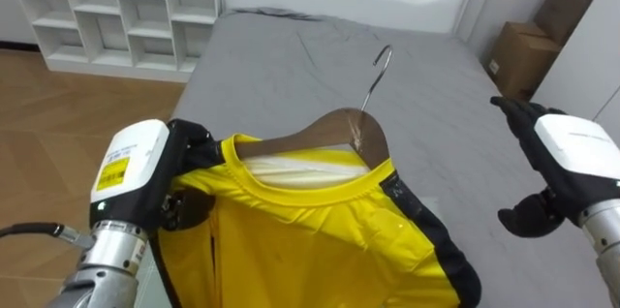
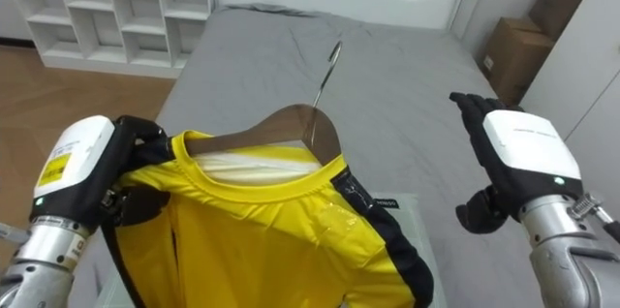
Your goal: Hang clothes
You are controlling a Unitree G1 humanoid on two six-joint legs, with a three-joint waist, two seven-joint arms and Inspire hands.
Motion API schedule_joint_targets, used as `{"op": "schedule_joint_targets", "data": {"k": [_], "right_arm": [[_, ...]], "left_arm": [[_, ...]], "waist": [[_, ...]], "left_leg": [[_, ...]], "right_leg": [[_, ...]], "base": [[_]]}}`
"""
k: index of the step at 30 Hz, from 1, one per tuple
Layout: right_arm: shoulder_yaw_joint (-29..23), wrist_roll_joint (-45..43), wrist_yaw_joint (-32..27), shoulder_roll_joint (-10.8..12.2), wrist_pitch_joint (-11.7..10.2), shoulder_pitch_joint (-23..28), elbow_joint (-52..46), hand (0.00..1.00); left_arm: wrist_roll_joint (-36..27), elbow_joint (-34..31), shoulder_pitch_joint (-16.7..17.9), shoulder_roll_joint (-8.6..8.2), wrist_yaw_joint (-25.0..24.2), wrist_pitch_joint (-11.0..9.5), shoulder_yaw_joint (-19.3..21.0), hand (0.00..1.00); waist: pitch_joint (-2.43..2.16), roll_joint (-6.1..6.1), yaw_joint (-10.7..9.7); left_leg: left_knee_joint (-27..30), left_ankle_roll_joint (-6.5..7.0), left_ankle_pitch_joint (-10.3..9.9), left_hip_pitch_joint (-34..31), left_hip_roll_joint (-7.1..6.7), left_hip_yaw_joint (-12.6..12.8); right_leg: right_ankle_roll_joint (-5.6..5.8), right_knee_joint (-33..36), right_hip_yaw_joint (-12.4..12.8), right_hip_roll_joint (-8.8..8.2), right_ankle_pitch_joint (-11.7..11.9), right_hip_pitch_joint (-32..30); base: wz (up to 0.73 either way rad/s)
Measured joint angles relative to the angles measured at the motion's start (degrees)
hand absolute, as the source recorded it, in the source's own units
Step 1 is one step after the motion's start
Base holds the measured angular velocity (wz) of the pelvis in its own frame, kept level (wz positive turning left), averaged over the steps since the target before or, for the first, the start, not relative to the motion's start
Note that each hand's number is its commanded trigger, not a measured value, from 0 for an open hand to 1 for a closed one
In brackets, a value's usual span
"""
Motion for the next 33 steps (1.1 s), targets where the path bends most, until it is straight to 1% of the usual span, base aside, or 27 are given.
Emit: {"op": "schedule_joint_targets", "data": {"k": [3,7,10,14,17,19,23,27,29,31,33], "right_arm": [[0.0,1.8,1.6,-0.2,-0.1,0.0,0.0,0.0],[0.0,6.2,5.2,-0.8,-1.2,0.1,-0.1,0.0],[0.0,7.8,9.2,-1.5,-1.5,0.2,-0.2,0.0],[0.0,9.6,14.5,-4.1,-1.5,0.2,-0.2,0.0],[0.0,10.7,17.4,-5.1,-1.5,0.3,-0.4,0.0],[-0.1,10.9,19.2,-5.3,-1.4,0.4,-1.3,0.0],[-0.1,15.1,23.7,-5.3,-1.2,3.4,-4.7,0.0],[-0.1,16.9,26.9,-5.3,-1.2,5.0,-4.9,0.0],[-0.1,18.5,28.3,-5.8,-1.2,5.2,-4.9,0.0],[-0.2,21.8,29.1,-6.7,-1.2,5.2,-4.8,0.0],[-0.2,26.4,30.1,-6.9,-1.2,5.3,-4.6,0.0]], "left_arm": [[0.7,0.0,0.0,0.62,-0.8,-0.4,0.3,1.0],[1.6,0.0,0.0,1.61,-0.8,-1.8,0.6,1.0],[2.0,0.0,0.0,1.66,-0.8,-1.9,0.6,1.0],[2.1,0.0,0.0,1.65,-0.8,-2.0,0.8,1.0],[2.1,0.0,0.0,1.65,-0.8,-2.1,0.8,1.0],[2.1,0.0,0.1,1.64,-0.9,-2.1,0.8,1.0],[2.1,0.0,0.1,1.64,-1.0,-2.1,0.8,1.0],[2.1,0.0,0.1,1.64,-1.0,-2.1,1.0,1.0],[2.1,0.0,0.1,1.81,-1.1,-2.2,1.1,1.0],[2.0,0.0,0.1,2.15,-1.1,-2.7,1.3,1.0],[2.0,0.0,0.1,3.28,-1.0,-3.8,1.8,1.0]], "waist": [[-0.01,-0.01,0.0],[-0.03,0.01,-0.3],[-0.07,-0.13,-0.5],[-0.2,-0.74,-0.5],[-0.25,-1.43,-0.9],[-0.23,-1.52,-1.0],[-0.23,-1.51,-0.9],[-0.22,-1.54,-0.7],[-0.1,-1.77,-0.7],[0.07,-2.06,-0.7],[0.29,-2.64,-0.8]], "left_leg": [[0.0,0.0,0.0,0.1,0.04,0.0],[-0.4,0.0,0.0,0.1,0.08,0.1],[-0.9,0.0,0.0,0.4,0.07,0.3],[-1.3,0.0,0.0,1.0,0.15,0.9],[-1.3,-0.01,0.0,1.0,0.18,0.9],[-1.3,-0.01,0.0,1.0,0.17,0.9],[-1.3,-0.01,0.0,1.0,0.18,1.0],[-1.4,0.0,0.0,1.0,0.18,0.9],[-1.4,-0.01,0.0,1.0,0.19,0.9],[-1.4,-0.01,0.0,1.0,0.21,0.9],[-1.4,-0.01,0.0,1.0,0.3,0.9]], "right_leg": [[-0.05,0.0,0.1,0.05,0.0,0.1],[-0.06,0.0,0.4,0.14,0.0,0.0],[-0.06,0.0,0.8,0.21,0.0,-0.1],[-0.06,0.1,1.2,0.35,0.0,0.0],[-0.1,0.1,1.3,0.66,0.1,0.0],[-0.1,0.1,1.3,0.68,0.1,0.0],[-0.07,0.0,1.3,0.7,0.2,-0.1],[-0.06,0.0,1.3,0.67,0.2,-0.1],[-0.06,0.0,1.3,0.6,0.2,-0.1],[-0.06,0.0,1.3,0.6,0.2,-0.1],[-0.1,0.0,1.4,0.51,0.2,-0.1]], "base": [[0.0],[0.0],[-0.04],[-0.08],[-0.02],[0.0],[0.0],[0.0],[0.0],[0.0],[0.0]]}}
